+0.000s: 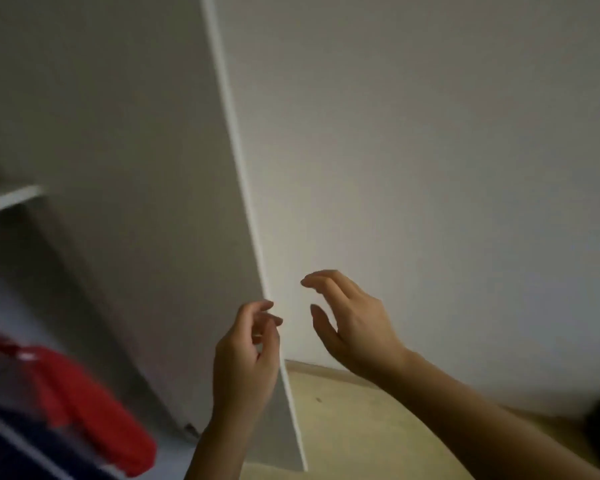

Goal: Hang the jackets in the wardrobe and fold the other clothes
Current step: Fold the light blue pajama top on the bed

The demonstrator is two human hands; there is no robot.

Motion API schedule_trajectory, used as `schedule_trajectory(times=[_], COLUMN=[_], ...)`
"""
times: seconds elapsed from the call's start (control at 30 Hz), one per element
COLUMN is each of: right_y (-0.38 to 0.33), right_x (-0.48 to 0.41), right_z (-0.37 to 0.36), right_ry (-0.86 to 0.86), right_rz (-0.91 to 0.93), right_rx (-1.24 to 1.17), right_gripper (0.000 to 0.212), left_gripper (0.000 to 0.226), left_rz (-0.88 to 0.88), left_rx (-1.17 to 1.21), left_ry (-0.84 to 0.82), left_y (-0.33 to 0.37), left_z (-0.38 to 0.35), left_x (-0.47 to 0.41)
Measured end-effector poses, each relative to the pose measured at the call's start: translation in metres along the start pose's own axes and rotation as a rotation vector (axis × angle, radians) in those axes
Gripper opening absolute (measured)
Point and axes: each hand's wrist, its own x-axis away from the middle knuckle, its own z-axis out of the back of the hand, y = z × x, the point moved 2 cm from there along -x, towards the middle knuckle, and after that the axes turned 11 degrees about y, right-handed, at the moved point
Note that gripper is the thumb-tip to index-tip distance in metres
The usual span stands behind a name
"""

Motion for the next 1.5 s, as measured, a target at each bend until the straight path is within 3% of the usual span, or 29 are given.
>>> schedule_trajectory(times=[0.33,0.53,0.9,1.07,1.23,1.4,1.5], right_y=[0.234,0.37,0.586,0.668,0.789,0.914,0.98], right_x=[0.139,0.214,0.311,0.383,0.463,0.553,0.607], right_z=[0.207,0.308,0.479,0.553,0.6,0.603,0.594], right_ry=[0.198,0.336,0.403,0.443,0.359,0.273,0.268], right_rz=[-0.542,-0.817,-1.235,-1.427,-1.601,-1.761,-1.832], right_rx=[0.424,0.628,0.899,0.895,0.832,0.801,0.803], right_gripper=[0.026,0.026,0.026,0.029,0.031,0.036,0.039], left_gripper=[0.014,0.015,0.012,0.011,0.013,0.022,0.014], left_rz=[-0.194,-0.221,-0.43,-0.433,-0.325,-0.112,-0.138], left_rx=[0.187,0.304,0.353,0.306,0.203,0.059,-0.075], left_ry=[-0.593,-0.891,-1.363,-1.498,-1.534,-1.599,-1.642], left_y=[0.136,0.191,0.343,0.392,0.416,0.393,0.356], left_z=[-0.322,-0.502,-0.815,-0.924,-1.058,-1.204,-1.278], left_x=[0.085,0.144,0.238,0.318,0.391,0.476,0.526])
